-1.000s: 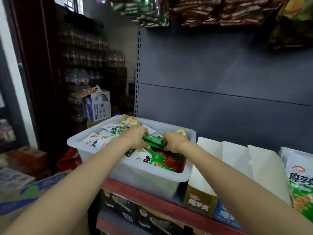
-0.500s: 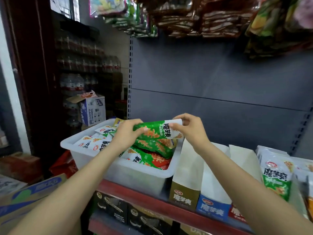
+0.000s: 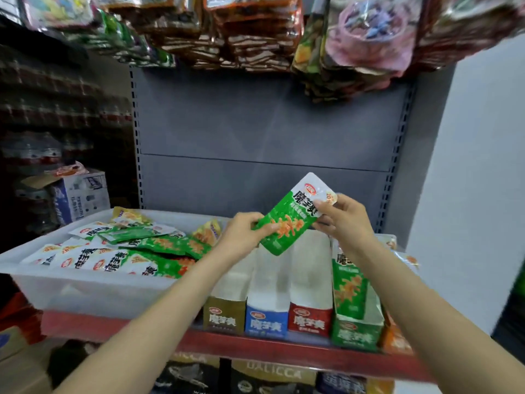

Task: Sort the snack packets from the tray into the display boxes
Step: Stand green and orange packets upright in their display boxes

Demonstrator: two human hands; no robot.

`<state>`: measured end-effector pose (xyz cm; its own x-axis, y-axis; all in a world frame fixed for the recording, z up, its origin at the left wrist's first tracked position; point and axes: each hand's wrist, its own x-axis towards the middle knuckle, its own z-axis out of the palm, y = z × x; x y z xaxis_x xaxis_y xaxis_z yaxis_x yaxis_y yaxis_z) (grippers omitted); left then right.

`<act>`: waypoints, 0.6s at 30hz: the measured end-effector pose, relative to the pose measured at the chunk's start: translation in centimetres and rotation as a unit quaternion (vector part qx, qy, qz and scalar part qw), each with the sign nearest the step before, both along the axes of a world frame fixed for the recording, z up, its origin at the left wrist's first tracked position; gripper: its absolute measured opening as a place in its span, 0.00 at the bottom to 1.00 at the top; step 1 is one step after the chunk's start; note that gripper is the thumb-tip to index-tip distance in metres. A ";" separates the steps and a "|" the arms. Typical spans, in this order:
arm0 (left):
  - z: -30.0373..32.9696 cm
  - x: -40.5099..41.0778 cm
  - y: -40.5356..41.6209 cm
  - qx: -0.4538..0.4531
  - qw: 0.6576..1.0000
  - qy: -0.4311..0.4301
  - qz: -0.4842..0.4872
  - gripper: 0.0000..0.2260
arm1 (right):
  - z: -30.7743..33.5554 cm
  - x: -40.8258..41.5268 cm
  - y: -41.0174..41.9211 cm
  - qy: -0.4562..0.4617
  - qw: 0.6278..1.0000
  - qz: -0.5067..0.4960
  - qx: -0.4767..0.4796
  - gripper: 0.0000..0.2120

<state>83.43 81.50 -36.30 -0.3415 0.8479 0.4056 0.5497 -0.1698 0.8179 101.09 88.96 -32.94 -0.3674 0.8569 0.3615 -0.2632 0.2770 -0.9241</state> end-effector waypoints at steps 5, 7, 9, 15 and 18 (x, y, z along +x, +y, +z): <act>-0.8 4.9 2.8 0.014 0.994 0.103 0.021 0.12 | 1.4 6.2 2.1 -0.028 0.994 -0.081 0.065 0.02; -1.1 6.3 3.8 0.013 0.991 0.132 0.023 0.18 | 1.6 8.0 2.7 -0.041 0.990 -0.110 0.084 0.03; -1.3 7.5 4.6 0.004 0.988 0.155 0.002 0.24 | 1.8 9.3 3.1 -0.049 0.984 -0.131 0.113 0.04; -0.7 8.5 6.2 -0.155 0.942 0.282 -0.096 0.45 | 0.5 9.8 4.1 -0.196 0.953 -0.144 0.179 0.03; -0.3 7.8 6.8 -0.217 0.913 0.334 -0.089 0.51 | -0.5 9.0 4.6 -0.277 0.923 -0.144 0.223 0.06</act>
